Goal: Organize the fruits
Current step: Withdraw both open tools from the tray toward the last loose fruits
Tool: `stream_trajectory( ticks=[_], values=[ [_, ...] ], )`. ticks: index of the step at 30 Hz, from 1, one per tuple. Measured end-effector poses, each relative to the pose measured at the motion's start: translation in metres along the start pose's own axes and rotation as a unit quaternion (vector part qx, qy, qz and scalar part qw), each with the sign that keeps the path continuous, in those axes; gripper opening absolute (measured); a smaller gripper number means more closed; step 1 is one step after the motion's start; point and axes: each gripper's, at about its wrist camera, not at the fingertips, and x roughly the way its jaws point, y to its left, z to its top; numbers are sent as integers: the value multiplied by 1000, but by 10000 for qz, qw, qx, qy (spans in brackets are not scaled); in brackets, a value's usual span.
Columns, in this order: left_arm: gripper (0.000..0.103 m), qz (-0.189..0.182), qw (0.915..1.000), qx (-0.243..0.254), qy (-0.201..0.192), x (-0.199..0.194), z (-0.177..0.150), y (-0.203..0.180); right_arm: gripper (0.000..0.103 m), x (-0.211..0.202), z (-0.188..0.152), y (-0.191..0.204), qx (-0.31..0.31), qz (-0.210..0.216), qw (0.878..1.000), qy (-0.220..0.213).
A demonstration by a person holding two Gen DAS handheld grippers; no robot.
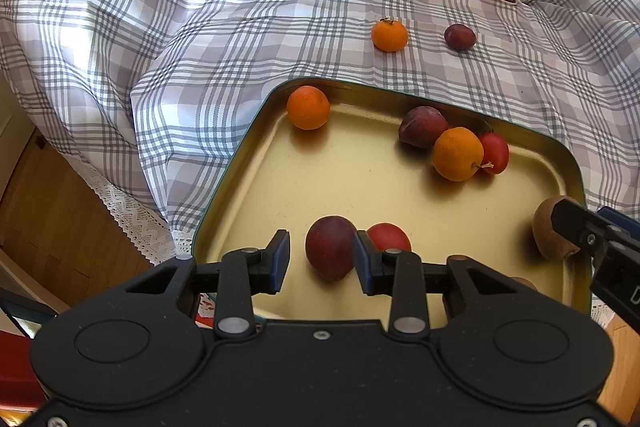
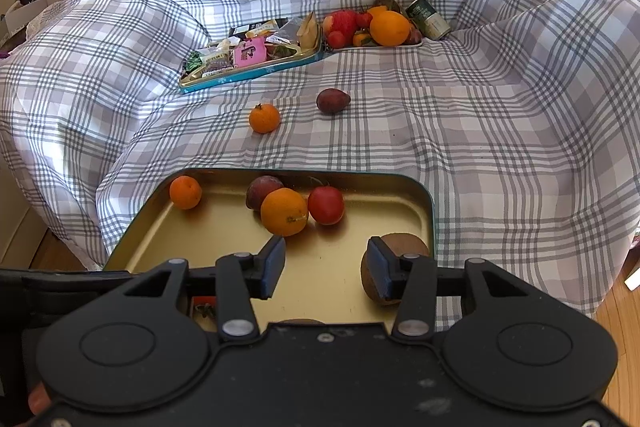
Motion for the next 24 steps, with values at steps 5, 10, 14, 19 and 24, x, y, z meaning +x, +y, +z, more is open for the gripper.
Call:
stream_trajectory(
  ticks=[5,10,14,19,24],
  values=[
    [44,11,10000,31,22,0,-3,0,49,2,-1,1,1,-13,10000,49],
    [44,15,10000,38,48,1,-5,0,51,3,-4,1,2,-16,10000,82],
    [44,9,10000,41,54,1,-5,-1,52,5,-5,0,25,-31,9999,125],
    [44,-4,9999,84,98,2,-8,-1,55,7,-5,-1,49,-57,9998,182],
    [44,-13,9999,113,129,2,-8,-2,58,8,-6,-2,124,-76,9996,239]
  ],
)
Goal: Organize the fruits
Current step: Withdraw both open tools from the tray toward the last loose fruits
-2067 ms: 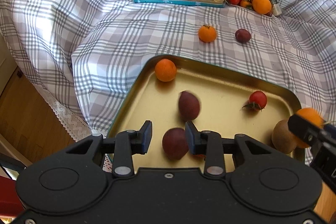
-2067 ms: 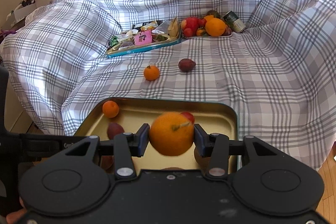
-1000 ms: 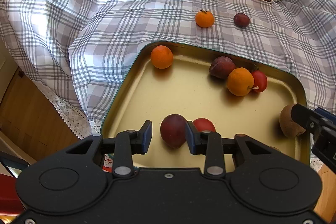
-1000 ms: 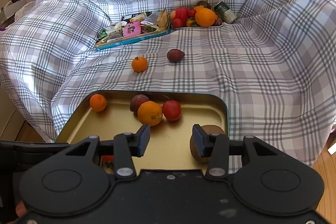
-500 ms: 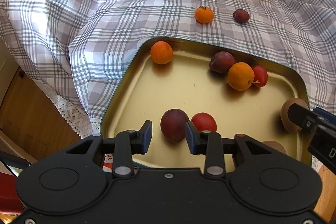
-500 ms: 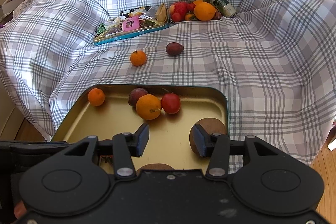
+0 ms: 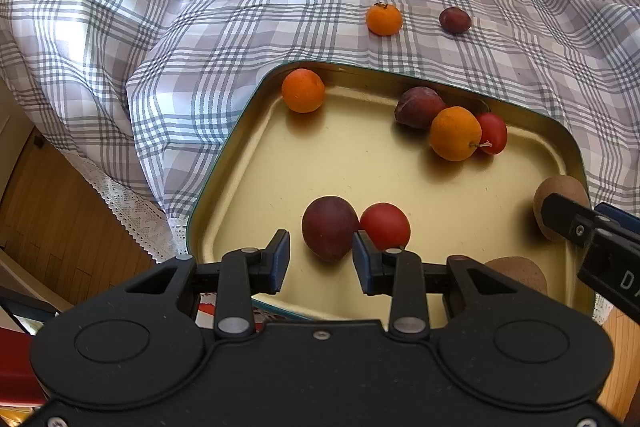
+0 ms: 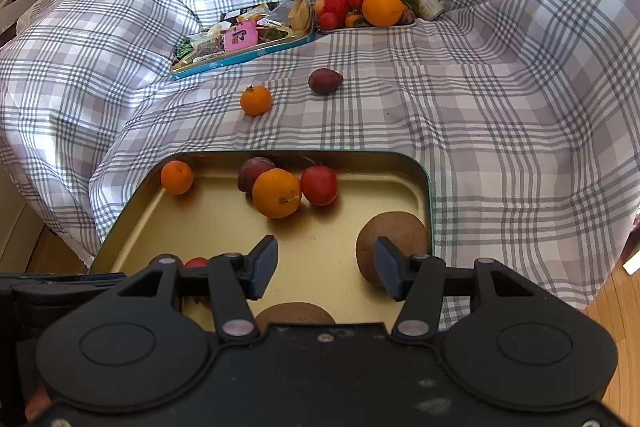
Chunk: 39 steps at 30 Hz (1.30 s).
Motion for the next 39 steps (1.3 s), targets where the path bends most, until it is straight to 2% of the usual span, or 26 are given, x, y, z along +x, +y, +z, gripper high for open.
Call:
stream_trajectory(
  ticks=[7,15,23,31,36,39],
  values=[
    [44,-18,10000,-16,40,0,0,0,62,1,-2,-1,46,-86,9999,46],
    [44,-31,10000,-36,12,0,0,1,64,-3,-4,0,86,-162,9997,-184],
    [44,14,9994,-143,-320,-5,6,7,64,-5,-1,0,22,-138,9994,-319],
    [44,323,9972,-355,-573,-2,27,14,64,8,12,-5,-17,-109,9997,-213],
    [44,12,9978,-548,-366,8,44,24,64,24,24,-11,118,-56,9999,8],
    [43,-55,9983,-418,-410,11,51,22,64,33,31,-13,155,-40,9998,127]
  ],
)
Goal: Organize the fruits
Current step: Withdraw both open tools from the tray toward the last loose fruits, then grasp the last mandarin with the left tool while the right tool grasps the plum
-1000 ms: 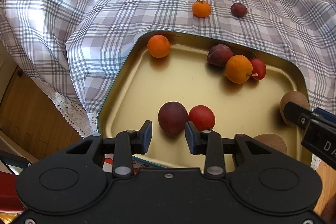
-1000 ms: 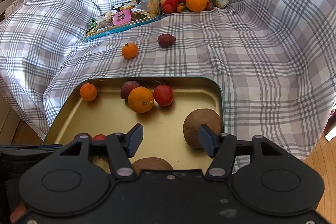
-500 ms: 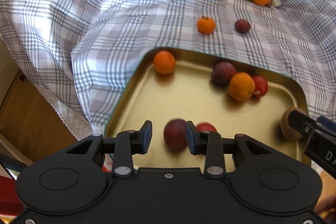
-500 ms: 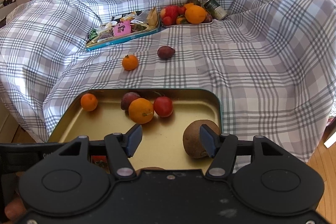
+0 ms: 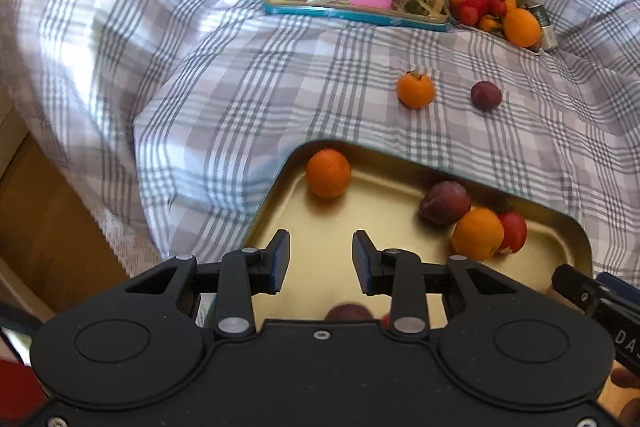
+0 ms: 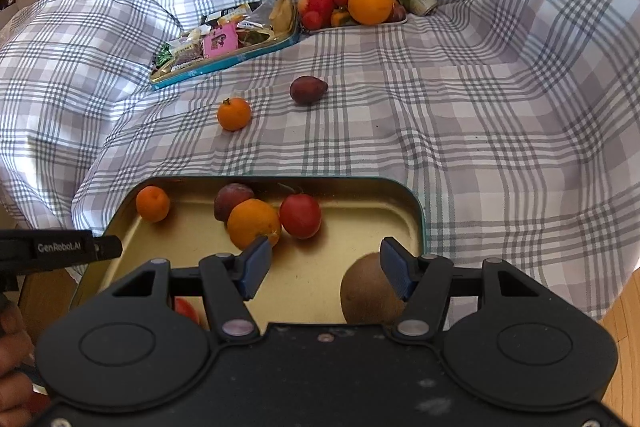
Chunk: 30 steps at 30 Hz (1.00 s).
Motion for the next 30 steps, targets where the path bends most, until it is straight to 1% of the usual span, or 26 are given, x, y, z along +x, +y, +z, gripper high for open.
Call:
stream_trajectory(
  ticks=[4,7,12,17,22,30],
  values=[
    [43,9,9996,252,-99,5,11,-9,64,13,12,1,-60,-48,9999,100],
    [43,-68,9993,364,-29,12,22,-15,62,23,22,2,-85,-5,9998,179],
    [43,-129,9988,470,45,29,41,-25,62,35,42,3,-167,-68,9998,37],
    [43,-256,9983,504,110,47,60,-31,62,53,64,-1,-30,-101,9999,58],
    [43,-365,9970,665,140,66,80,-44,62,71,82,-6,71,-177,9998,85],
    [43,-622,9938,874,285,96,103,-64,62,95,96,-14,185,-246,9993,204]
  ],
)
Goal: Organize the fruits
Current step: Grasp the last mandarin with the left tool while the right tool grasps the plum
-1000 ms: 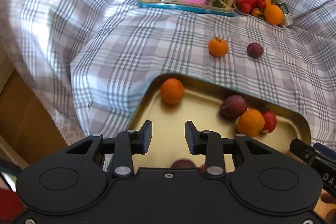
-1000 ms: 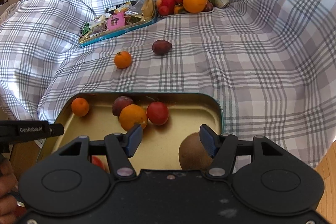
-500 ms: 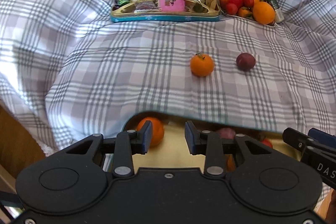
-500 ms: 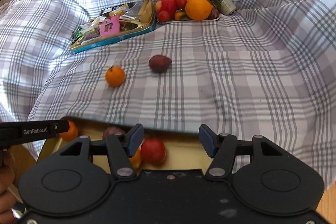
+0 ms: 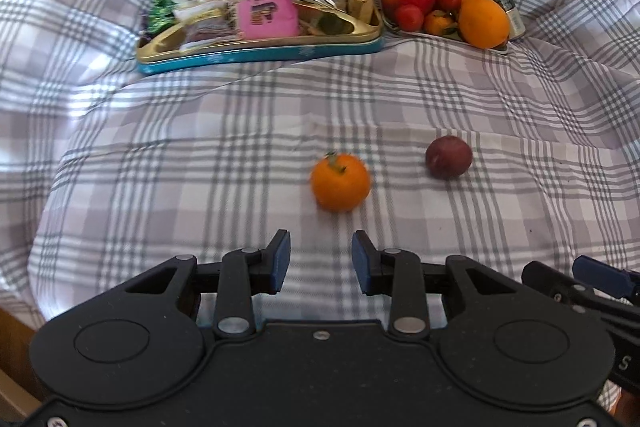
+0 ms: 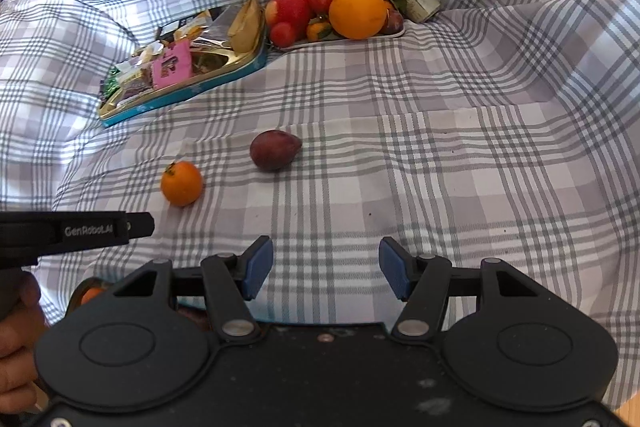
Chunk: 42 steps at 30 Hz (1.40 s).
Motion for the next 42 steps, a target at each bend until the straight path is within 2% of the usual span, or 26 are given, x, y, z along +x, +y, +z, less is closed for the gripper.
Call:
stream_trajectory(
  ticks=[7,19,26,30,42],
  values=[
    [43,-57,9998,0,177,23,15,-3,62,19,10,-4,122,-12,9998,124],
    [44,-109,9998,-71,165,42,31,-7,62,35,19,-5,144,-20,9997,218],
    [44,-128,9998,-164,39,47,41,-6,62,40,22,-2,112,-15,9997,237],
    [46,-46,9997,-126,-181,48,49,-9,62,42,22,-1,100,-12,9996,260],
    [49,249,9987,120,-429,64,73,-21,62,46,25,-2,142,-27,9996,260]
  ],
)
